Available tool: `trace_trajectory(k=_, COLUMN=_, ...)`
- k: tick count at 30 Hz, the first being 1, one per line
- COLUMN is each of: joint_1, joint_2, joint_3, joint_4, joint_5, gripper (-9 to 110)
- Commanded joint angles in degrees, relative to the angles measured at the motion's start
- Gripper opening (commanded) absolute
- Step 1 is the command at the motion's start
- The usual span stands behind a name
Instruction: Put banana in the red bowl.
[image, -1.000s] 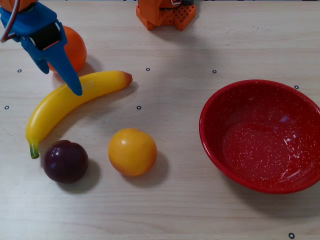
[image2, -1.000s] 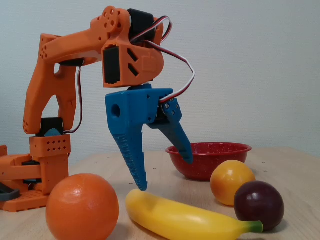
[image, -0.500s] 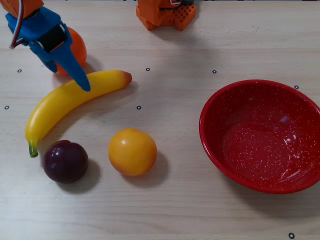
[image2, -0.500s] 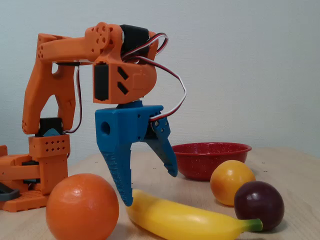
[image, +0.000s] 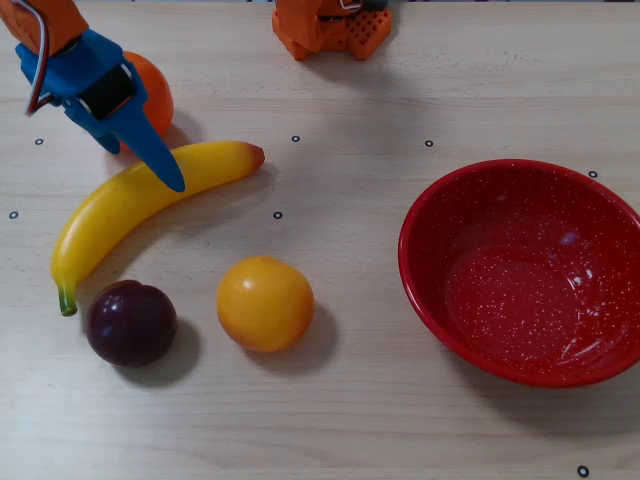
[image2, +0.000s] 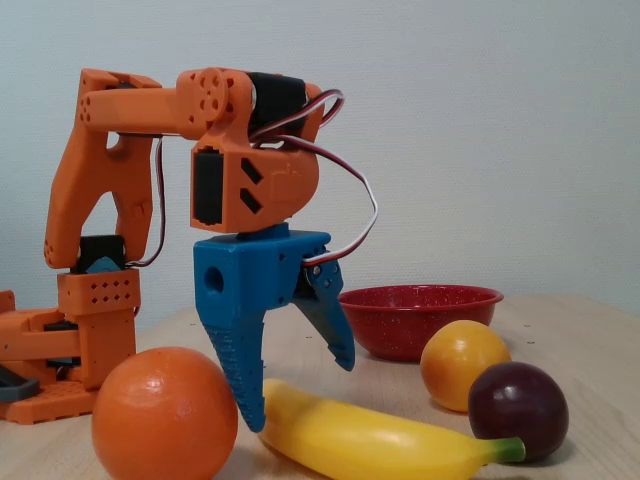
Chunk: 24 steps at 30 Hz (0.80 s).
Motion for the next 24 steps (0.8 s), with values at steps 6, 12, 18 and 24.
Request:
trace_trajectory(k=6, joint_1=0.35, joint_2=0.26, joint_3=-6.06, joint_4=0.35, joint_5=0.44, gripper=40)
trace_trajectory(k=12, joint_1=-0.26, joint_2=-2.29, joint_3=-7.91, joint_4=0.88, joint_5=1.67, gripper=40)
trace_trajectory(k=18, joint_1=-0.53, joint_2=-4.75, joint_3=-9.49, joint_4=0.18, joint_5=2.9, gripper=38)
trace_trajectory(k=24, joint_1=-0.79, joint_2=-5.8, joint_3=-9.49, joint_4=-0.44, joint_5=3.52, gripper=37)
